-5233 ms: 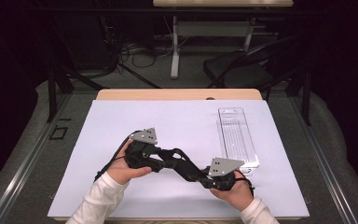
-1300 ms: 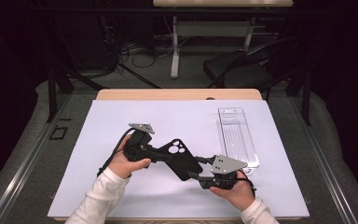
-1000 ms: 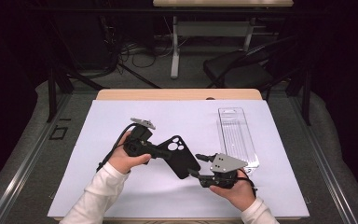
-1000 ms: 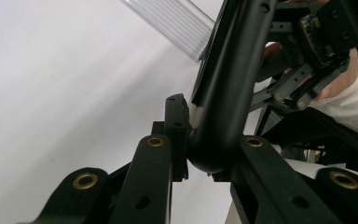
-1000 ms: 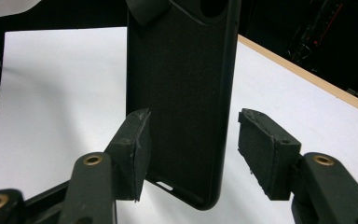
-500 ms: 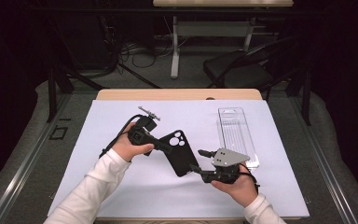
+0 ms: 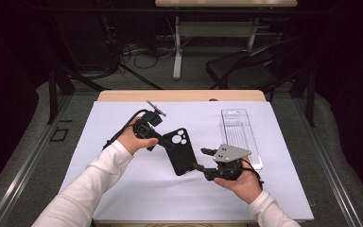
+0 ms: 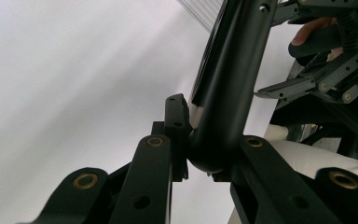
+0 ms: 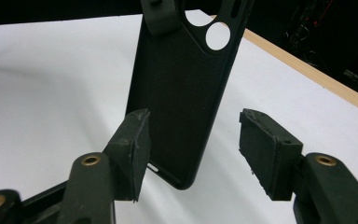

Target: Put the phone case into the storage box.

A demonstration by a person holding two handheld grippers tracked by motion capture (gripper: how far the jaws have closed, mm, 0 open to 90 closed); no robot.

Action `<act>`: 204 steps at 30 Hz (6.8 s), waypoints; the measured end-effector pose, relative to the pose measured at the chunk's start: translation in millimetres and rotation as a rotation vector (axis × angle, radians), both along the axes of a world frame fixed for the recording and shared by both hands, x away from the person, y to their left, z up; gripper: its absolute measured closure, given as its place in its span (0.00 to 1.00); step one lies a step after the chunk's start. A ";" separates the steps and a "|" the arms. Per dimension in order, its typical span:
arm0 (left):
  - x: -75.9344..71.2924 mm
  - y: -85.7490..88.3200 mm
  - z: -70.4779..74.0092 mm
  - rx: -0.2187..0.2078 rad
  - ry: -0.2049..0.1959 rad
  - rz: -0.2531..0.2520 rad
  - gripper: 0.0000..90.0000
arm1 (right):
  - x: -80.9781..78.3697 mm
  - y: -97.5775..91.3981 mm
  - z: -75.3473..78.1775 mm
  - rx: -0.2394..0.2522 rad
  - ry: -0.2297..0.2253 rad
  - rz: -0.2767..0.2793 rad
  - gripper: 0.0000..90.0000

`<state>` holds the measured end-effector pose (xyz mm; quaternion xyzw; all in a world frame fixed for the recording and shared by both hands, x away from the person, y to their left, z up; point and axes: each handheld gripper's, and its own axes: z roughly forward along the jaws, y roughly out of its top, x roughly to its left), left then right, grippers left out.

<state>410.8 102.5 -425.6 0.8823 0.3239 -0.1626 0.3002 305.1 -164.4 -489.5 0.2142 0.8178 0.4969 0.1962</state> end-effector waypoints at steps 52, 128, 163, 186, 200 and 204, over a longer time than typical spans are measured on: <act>-4.0 -28.3 2.8 0.138 -0.011 -0.131 0.90 | 27.8 12.8 39.3 -0.164 -0.048 0.003 0.40; -12.6 -52.4 -1.6 0.201 -0.035 -0.181 0.90 | 18.5 31.2 58.6 -0.365 -0.144 0.018 0.90; -14.6 -32.3 8.4 0.136 -0.178 -0.158 0.62 | 25.6 23.8 71.0 -0.362 -0.210 0.010 0.90; -18.8 -21.0 9.3 0.086 -0.258 -0.114 0.44 | 32.2 7.7 84.3 -0.334 -0.252 0.018 0.90; -21.6 -18.0 8.3 0.087 -0.282 -0.077 0.18 | 37.9 -8.0 99.1 -0.343 -0.275 0.003 0.90; -22.1 -14.8 8.4 0.078 -0.296 -0.054 0.16 | 41.7 -12.6 103.2 -0.338 -0.274 -0.004 0.90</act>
